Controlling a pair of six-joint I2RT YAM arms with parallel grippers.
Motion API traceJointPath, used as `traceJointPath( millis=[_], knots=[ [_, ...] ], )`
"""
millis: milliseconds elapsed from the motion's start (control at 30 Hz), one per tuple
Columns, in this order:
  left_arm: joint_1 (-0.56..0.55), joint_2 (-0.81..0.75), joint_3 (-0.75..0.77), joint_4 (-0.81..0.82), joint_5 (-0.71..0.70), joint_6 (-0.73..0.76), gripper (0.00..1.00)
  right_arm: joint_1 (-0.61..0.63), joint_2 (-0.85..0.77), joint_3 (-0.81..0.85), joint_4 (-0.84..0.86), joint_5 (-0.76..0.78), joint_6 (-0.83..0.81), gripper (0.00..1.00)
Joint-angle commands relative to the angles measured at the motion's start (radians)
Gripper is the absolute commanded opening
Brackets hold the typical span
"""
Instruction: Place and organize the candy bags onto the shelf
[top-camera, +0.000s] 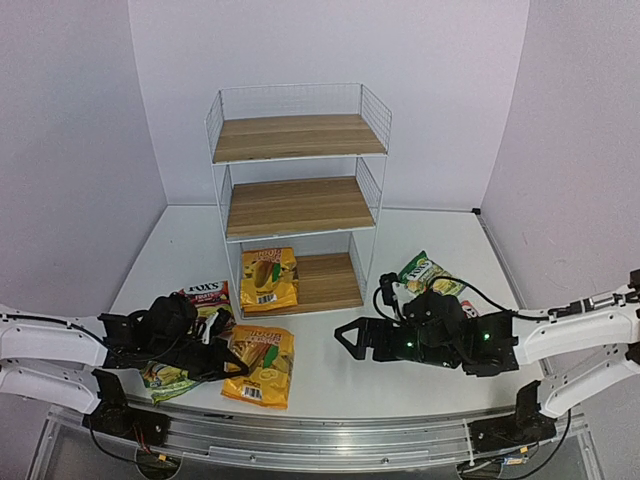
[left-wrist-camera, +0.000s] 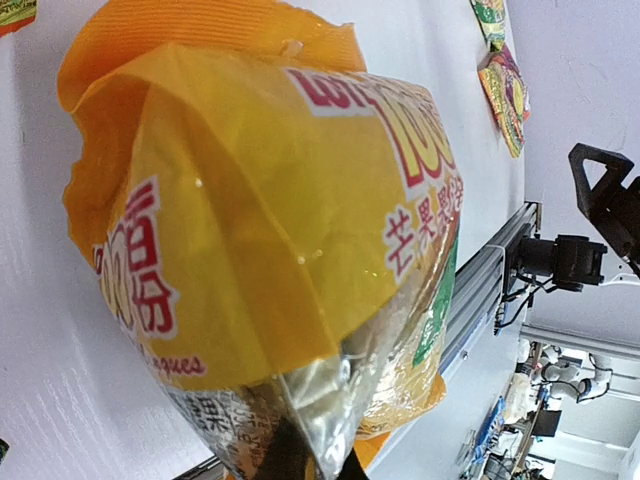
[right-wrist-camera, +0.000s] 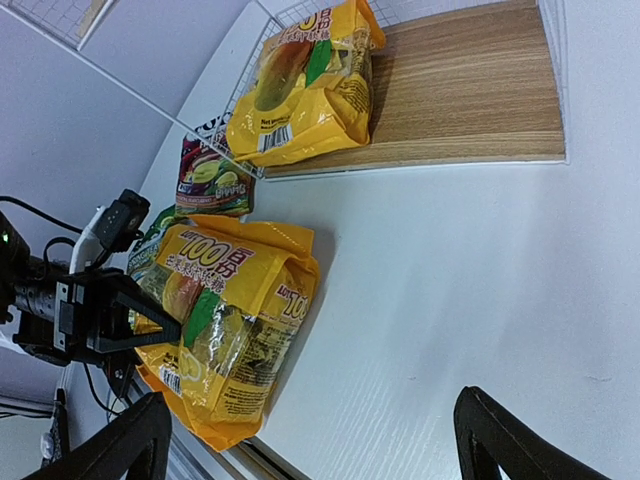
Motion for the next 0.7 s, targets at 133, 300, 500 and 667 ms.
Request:
traceJointPath(
  millis=[133,300,500,667],
  knots=[
    [-0.165,0.031,0.115,0.190,-0.261,-0.118,0.00,0.003,-0.144,-0.075,-0.005,0.094,-0.003,0.94],
    [-0.193,0.184,0.212,0.348,-0.382,-0.097,0.00,0.003,-0.261,-0.132,-0.040,0.171,0.008,0.94],
    [-0.199,0.368,0.370,0.439,-0.444,0.021,0.00,0.003,-0.380,-0.167,-0.128,0.232,0.004,0.94],
    [-0.199,0.489,0.468,0.493,-0.481,0.115,0.00,0.003,-0.443,-0.191,-0.142,0.262,-0.006,0.94]
  ],
)
